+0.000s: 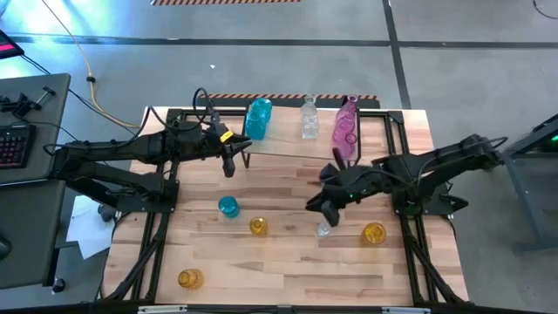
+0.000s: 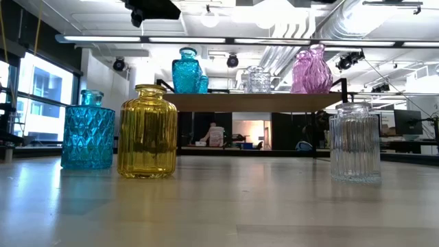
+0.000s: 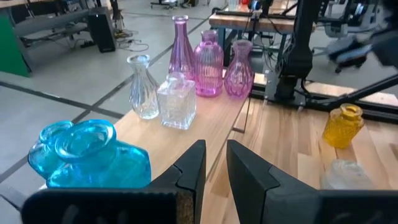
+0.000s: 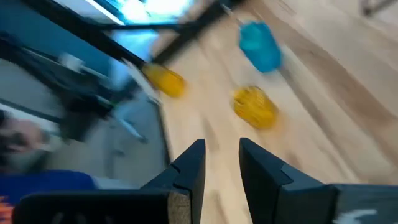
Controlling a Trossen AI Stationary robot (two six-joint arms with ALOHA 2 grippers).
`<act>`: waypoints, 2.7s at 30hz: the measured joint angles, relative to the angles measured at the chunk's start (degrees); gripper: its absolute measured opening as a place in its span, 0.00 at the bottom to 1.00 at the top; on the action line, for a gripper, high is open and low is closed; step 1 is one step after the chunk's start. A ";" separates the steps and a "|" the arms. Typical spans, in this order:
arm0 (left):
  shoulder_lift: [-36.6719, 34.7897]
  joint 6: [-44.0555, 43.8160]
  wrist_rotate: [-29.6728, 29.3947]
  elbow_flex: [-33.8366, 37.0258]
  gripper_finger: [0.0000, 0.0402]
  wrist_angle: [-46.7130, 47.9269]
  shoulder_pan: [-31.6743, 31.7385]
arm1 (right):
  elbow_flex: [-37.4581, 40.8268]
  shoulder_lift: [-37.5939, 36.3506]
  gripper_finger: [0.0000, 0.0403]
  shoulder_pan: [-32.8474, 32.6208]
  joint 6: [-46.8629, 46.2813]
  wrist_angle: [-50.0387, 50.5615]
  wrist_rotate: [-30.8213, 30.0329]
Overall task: Sort vases onto shelf
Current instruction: Put the transparent vase on the shelf aligned with the other transparent vases
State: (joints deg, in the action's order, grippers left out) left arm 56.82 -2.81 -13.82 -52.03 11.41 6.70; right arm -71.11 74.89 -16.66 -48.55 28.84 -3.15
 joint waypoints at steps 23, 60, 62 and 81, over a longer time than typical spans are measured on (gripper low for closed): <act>-0.02 -8.47 9.97 -0.02 0.14 6.08 0.00 | -13.89 24.21 0.20 -3.10 21.86 41.44 13.05; -0.04 -15.15 11.68 -0.02 0.14 3.29 -1.99 | -3.27 25.84 0.20 5.87 49.00 27.75 24.62; -0.04 -15.12 11.66 -0.02 0.14 3.27 -1.99 | -2.82 25.80 0.20 5.83 48.31 26.79 24.86; -0.04 -15.19 11.65 -0.02 0.14 3.27 -1.99 | -7.63 26.02 0.20 5.91 44.77 27.89 22.11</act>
State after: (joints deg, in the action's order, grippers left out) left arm 56.77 -18.00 -2.17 -52.05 14.68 4.71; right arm -78.74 100.90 -10.75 -3.78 56.73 18.96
